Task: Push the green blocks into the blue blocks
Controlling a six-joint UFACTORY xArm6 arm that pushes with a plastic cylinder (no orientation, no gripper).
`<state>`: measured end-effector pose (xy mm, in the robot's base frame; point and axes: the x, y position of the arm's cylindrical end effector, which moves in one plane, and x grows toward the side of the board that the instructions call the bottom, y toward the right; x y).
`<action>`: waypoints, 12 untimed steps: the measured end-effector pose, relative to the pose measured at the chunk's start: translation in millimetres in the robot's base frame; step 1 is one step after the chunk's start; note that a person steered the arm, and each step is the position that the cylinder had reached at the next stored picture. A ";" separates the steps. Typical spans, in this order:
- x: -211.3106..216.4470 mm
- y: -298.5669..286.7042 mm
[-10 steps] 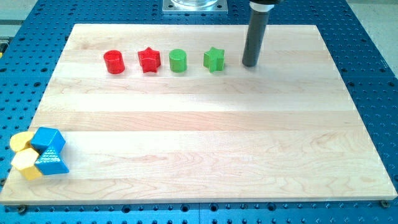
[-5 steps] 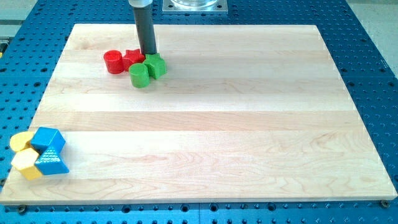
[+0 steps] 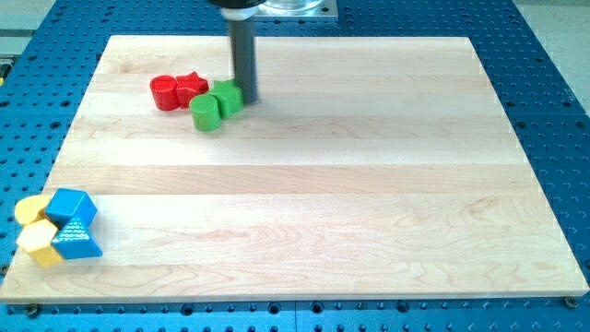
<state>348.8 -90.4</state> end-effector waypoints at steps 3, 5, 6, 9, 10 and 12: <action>-7.9 -41.6; 48.5 -100.1; 83.6 -100.4; 119.5 -79.0; 145.6 -86.8; 142.7 -64.3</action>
<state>491.4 -154.7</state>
